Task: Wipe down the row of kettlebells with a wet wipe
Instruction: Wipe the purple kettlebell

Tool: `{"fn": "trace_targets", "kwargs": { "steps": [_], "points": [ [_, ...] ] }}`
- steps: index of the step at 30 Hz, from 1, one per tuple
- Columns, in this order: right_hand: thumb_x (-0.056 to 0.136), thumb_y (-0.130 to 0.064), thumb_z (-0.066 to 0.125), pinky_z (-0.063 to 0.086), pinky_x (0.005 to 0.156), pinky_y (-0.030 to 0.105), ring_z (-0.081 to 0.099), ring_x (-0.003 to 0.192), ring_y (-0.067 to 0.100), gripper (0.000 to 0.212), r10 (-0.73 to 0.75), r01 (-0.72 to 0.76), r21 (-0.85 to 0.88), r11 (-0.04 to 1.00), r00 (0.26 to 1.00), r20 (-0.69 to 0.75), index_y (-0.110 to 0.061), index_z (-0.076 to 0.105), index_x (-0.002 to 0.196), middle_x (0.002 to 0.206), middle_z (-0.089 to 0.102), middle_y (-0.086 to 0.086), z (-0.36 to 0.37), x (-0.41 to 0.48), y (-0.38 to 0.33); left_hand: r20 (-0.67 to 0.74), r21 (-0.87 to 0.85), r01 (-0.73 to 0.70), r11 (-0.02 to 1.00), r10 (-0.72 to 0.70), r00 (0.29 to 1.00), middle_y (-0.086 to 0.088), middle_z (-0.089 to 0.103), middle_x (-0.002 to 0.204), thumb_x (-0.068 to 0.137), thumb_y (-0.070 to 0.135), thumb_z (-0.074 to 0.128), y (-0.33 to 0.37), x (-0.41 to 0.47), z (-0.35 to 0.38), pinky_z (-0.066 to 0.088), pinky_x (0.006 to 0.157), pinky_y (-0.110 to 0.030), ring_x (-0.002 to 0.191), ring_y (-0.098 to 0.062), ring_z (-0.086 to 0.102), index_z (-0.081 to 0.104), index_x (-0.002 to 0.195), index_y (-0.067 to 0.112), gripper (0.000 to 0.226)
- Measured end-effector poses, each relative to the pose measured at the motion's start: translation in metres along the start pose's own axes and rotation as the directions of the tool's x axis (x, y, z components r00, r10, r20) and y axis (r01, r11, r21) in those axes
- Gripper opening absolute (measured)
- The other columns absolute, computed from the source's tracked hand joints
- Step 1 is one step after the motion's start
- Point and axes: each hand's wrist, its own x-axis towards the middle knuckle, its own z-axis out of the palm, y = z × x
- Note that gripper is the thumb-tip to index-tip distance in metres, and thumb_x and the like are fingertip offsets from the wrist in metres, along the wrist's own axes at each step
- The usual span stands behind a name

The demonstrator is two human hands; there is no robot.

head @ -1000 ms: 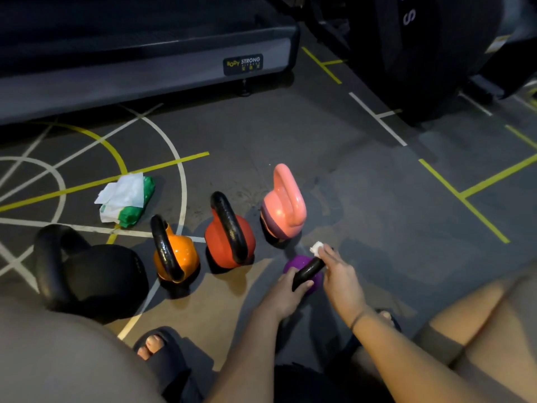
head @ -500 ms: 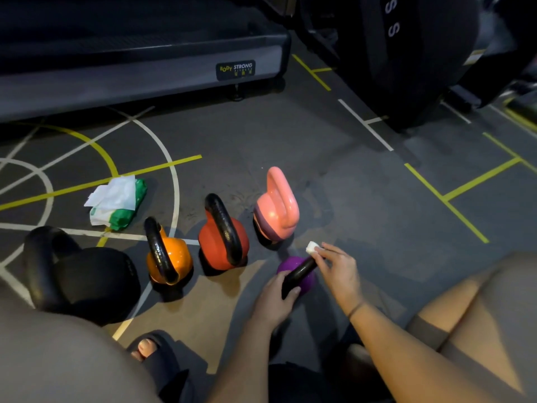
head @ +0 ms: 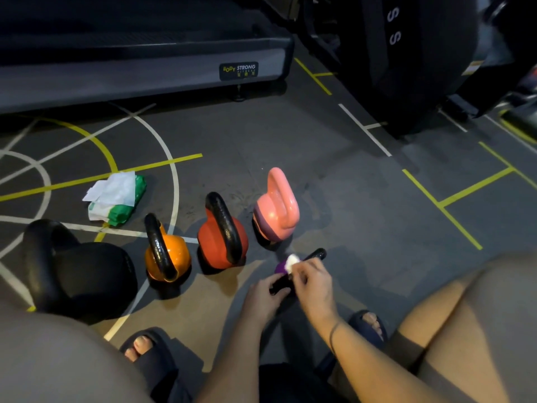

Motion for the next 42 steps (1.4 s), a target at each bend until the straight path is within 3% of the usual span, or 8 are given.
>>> {"fn": "trace_targets", "kwargs": {
  "steps": [3, 7, 10, 16, 19, 24, 33, 42],
  "points": [
    [0.085, -0.008, 0.074, 0.04, 0.068, 0.023, 0.064, 0.071, 0.026, 0.01, 0.173, -0.176, -0.009, 0.984, 0.977, -0.122, -0.014, 0.077, 0.078, 0.077, 0.062, 0.006, -0.02, 0.036, 0.019, -0.028, -0.011, 0.01, 1.0, -0.011, 1.0, 0.007, 0.077, 0.106, 0.084, 0.027, 0.079, -0.001, 0.001, 0.001, 0.053, 0.093, -0.029, 0.101, -0.011, 0.07, 0.072, 0.121, 0.033, 0.038],
    [0.083, -0.01, 0.076, 0.036, 0.07, 0.014, 0.068, 0.079, 0.024, 0.007, 0.253, -0.256, -0.02, 0.967, 0.964, -0.087, -0.014, 0.079, 0.089, 0.08, 0.064, 0.0, -0.033, 0.047, 0.028, -0.021, 0.033, 0.014, 0.999, -0.014, 1.0, 0.006, 0.076, 0.109, 0.088, 0.022, 0.076, 0.001, -0.003, -0.002, 0.05, 0.094, -0.026, 0.103, -0.013, 0.068, 0.07, 0.127, 0.034, 0.041],
    [0.082, -0.007, 0.075, 0.035, 0.065, 0.008, 0.061, 0.068, 0.011, 0.01, 0.089, -0.092, -0.067, 0.993, 0.995, -0.045, -0.016, 0.078, 0.079, 0.075, 0.059, -0.005, -0.018, 0.023, 0.005, -0.021, 0.103, -0.003, 0.995, 0.005, 1.0, 0.006, 0.073, 0.116, 0.089, 0.023, 0.073, 0.002, -0.005, -0.006, 0.049, 0.095, -0.027, 0.108, -0.015, 0.067, 0.062, 0.136, 0.035, 0.05],
    [0.078, 0.004, 0.068, 0.042, 0.073, 0.01, 0.055, 0.075, 0.001, 0.021, -0.046, 0.072, -0.105, 0.992, 0.972, 0.231, -0.015, 0.077, 0.084, 0.084, 0.053, -0.016, 0.007, -0.02, -0.013, 0.029, 0.227, -0.073, 0.971, 0.068, 0.997, -0.008, 0.069, 0.117, 0.095, 0.022, 0.054, 0.013, -0.013, 0.0, 0.052, 0.083, -0.039, 0.103, -0.028, 0.067, -0.001, 0.157, 0.047, 0.087],
    [0.079, 0.005, 0.069, 0.042, 0.072, 0.012, 0.06, 0.074, 0.01, 0.02, -0.044, 0.051, -0.064, 0.997, 0.994, 0.104, -0.013, 0.076, 0.081, 0.085, 0.059, -0.006, 0.002, -0.007, -0.011, 0.024, 0.142, -0.161, 0.977, 0.159, 0.987, 0.002, 0.061, 0.136, 0.088, 0.011, 0.057, 0.013, -0.018, -0.002, 0.053, 0.094, -0.038, 0.119, -0.018, 0.063, 0.009, 0.151, 0.057, 0.092],
    [0.081, -0.004, 0.075, 0.035, 0.069, 0.016, 0.066, 0.075, 0.026, 0.008, 0.207, -0.21, -0.02, 0.978, 0.973, -0.099, -0.011, 0.078, 0.082, 0.079, 0.064, 0.005, -0.024, 0.041, 0.014, -0.055, 0.194, -0.178, 0.965, 0.192, 0.98, 0.008, 0.034, 0.16, 0.087, 0.012, 0.054, 0.009, -0.015, -0.002, 0.042, 0.111, -0.038, 0.142, -0.015, 0.041, 0.014, 0.155, 0.05, 0.087],
    [0.082, -0.006, 0.071, 0.049, 0.073, 0.027, 0.063, 0.074, 0.015, 0.012, 0.05, -0.045, -0.051, 0.998, 0.994, 0.101, -0.017, 0.076, 0.082, 0.083, 0.063, -0.002, 0.004, 0.004, -0.011, -0.089, 0.232, -0.191, 0.954, 0.217, 0.972, 0.008, 0.046, 0.152, 0.094, 0.028, 0.043, 0.012, -0.027, 0.003, 0.048, 0.101, -0.035, 0.127, -0.019, 0.055, 0.022, 0.146, 0.049, 0.06],
    [0.088, -0.022, 0.067, 0.051, 0.079, 0.014, 0.068, 0.081, 0.0, 0.014, 0.221, -0.261, 0.087, 0.961, 0.922, 0.319, -0.029, 0.078, 0.092, 0.083, 0.075, -0.012, -0.008, 0.022, -0.012, -0.189, 0.173, -0.112, 0.979, 0.144, 0.971, 0.003, 0.053, 0.15, 0.108, 0.035, 0.037, 0.01, -0.019, 0.011, 0.04, 0.106, -0.027, 0.135, -0.016, 0.051, 0.037, 0.154, 0.038, 0.046]
  ]
}}
